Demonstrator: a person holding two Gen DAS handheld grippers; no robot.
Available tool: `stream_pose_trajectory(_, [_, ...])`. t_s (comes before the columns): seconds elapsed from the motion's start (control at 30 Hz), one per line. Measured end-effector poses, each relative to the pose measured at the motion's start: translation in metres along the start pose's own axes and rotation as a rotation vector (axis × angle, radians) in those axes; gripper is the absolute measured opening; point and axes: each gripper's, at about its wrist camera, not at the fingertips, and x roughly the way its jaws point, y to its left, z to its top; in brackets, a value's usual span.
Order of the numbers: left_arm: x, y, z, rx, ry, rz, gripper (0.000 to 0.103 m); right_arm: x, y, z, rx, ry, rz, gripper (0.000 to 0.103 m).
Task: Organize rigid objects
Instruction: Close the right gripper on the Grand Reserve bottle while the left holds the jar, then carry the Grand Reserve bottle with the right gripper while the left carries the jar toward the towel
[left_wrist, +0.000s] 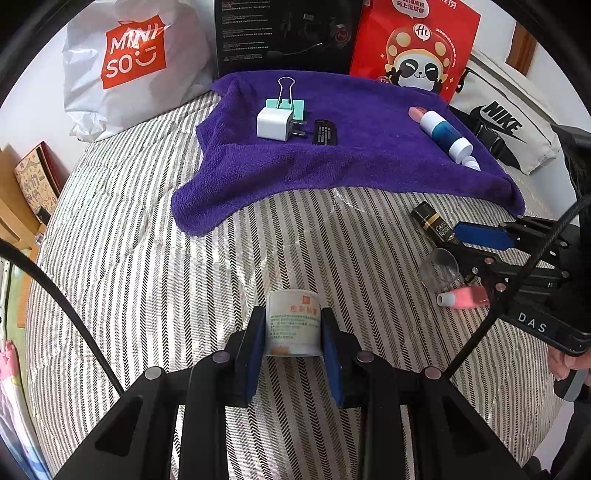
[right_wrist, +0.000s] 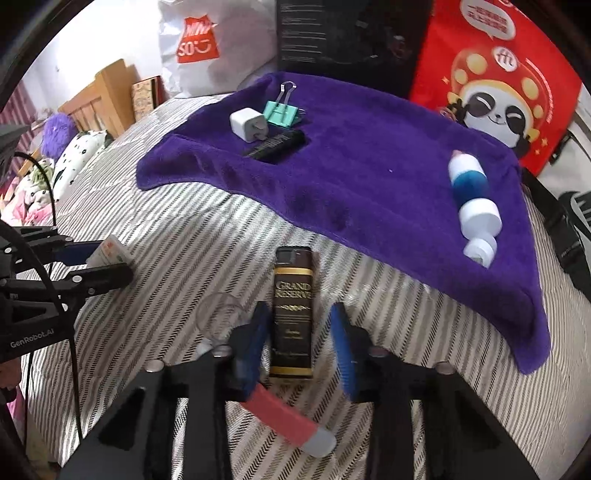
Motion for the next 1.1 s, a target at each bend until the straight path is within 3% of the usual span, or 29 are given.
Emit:
stream_pose_trajectory(0.33, [-0.001, -0.004, -0.003, 0.002, -0.02, 0.016, 0.028, 0.0, -0.001, 0.001, 0.009, 0.011, 0.015, 0.03])
stream_pose_trajectory(0.43, [-0.001, -0.004, -0.004, -0.004, -0.022, 0.013, 0.028, 0.0, 0.004, 0.001, -0.036, 0.014, 0.006, 0.023])
stream_pose_trajectory(0.53, [0.0, -0.005, -0.004, -0.003, -0.018, 0.02, 0.028, 0.0, 0.008, 0.001, -0.053, 0.03, 0.006, 0.023])
stream_pose_trajectory(0.77, [0.001, -0.003, -0.002, -0.005, -0.008, 0.006, 0.028, 0.001, -0.003, 0.004, -0.031, 0.039, 0.068, 0.023])
stream_pose_trajectory(1.0, [0.001, -0.004, -0.002, 0.016, 0.009, 0.023, 0.028, -0.011, -0.033, -0.011, 0.019, 0.102, -0.014, 0.023])
stream_pose_trajectory(1.1, [0.002, -0.004, 0.0, 0.008, 0.014, 0.021, 0.028, -0.012, -0.038, -0.013, 0.036, 0.108, -0.003, 0.023])
